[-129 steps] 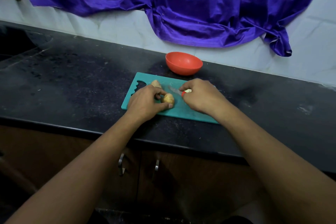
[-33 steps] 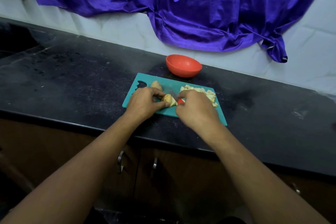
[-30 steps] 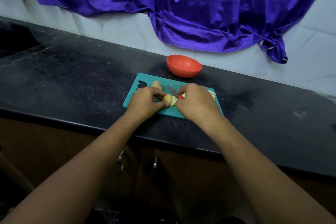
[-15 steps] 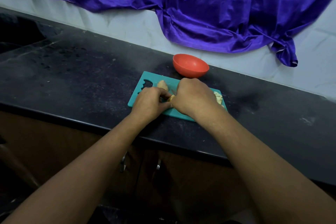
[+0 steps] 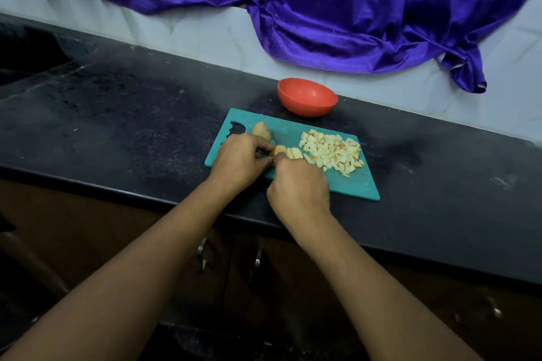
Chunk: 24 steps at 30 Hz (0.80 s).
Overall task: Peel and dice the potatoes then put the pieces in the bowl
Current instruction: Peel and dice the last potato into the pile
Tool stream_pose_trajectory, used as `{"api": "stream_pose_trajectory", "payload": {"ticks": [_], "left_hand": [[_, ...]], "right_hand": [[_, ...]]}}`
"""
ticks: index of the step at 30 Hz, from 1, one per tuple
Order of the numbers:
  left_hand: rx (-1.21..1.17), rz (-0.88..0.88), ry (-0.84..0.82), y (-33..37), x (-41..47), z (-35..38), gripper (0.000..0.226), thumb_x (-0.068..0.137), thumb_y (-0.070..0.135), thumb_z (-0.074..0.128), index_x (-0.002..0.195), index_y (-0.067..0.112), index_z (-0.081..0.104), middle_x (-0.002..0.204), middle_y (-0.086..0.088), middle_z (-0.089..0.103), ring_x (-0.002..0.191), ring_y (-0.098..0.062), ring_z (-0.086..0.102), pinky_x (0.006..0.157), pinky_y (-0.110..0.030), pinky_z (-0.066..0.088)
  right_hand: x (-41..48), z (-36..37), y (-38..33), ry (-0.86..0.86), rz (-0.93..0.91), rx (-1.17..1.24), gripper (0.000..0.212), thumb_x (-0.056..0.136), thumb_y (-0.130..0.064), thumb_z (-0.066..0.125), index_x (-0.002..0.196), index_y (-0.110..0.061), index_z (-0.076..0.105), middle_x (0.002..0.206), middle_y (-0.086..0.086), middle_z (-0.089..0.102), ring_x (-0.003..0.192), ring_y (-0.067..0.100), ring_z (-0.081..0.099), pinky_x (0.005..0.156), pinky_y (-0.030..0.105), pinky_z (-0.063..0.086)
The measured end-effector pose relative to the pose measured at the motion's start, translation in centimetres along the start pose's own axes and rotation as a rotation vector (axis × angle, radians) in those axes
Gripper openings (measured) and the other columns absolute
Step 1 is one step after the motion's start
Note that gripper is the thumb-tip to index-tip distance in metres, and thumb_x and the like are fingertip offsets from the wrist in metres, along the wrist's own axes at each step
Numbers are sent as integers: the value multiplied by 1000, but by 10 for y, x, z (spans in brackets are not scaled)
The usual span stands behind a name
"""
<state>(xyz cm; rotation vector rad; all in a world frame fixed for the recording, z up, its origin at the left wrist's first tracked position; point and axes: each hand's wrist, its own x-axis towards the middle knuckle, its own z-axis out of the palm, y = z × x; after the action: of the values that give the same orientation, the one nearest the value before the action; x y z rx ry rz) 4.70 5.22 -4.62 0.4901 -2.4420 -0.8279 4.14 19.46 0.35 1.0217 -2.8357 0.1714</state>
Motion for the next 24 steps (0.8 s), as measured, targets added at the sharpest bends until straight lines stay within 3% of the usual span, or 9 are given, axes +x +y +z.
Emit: {"api": "stream_pose_trajectory", "payload": {"ticks": [5,14,18,21,24], "left_hand": [[-3,-7,5,2,-1,-1,25,88,39,78,112,32,79,105,9,78,92,-9,68,85,-35,57],[36,4,-10,4,-2,-3,33,84,35,83,116,30,77,109,9,77,96,-8,68,91,-35,56],[30,5,-10,4,-3,-3,33,84,35,83,116,31,77,109,10,77,94,-9,67,90,-36,55],[24,3,-11,3,-3,-3,33,84,36,83,116,31,77,110,11,76,95,-9,67,90,-38,56],[29,-3,-15,3,-2,-2,37,83,38,83,118,29,76,110,10,76,94,-8,67,90,-39,57]], "right_hand": [[-4,9,-1,3,-23,-78,63,101,-20,53,159,-9,29,120,10,66,106,30,65,72,37,41],[-15,6,3,-29,-52,-55,57,101,-19,55,155,-11,38,120,8,64,108,28,64,74,37,45],[-18,-3,28,-8,14,202,42,100,-22,54,143,-24,58,117,3,67,99,22,64,80,37,55],[-13,-8,47,17,69,454,39,101,-24,57,140,-30,62,117,-3,71,92,15,66,77,32,54],[-6,-11,55,20,105,696,35,100,-20,60,134,-29,66,84,-1,73,72,14,69,67,32,56]]}}
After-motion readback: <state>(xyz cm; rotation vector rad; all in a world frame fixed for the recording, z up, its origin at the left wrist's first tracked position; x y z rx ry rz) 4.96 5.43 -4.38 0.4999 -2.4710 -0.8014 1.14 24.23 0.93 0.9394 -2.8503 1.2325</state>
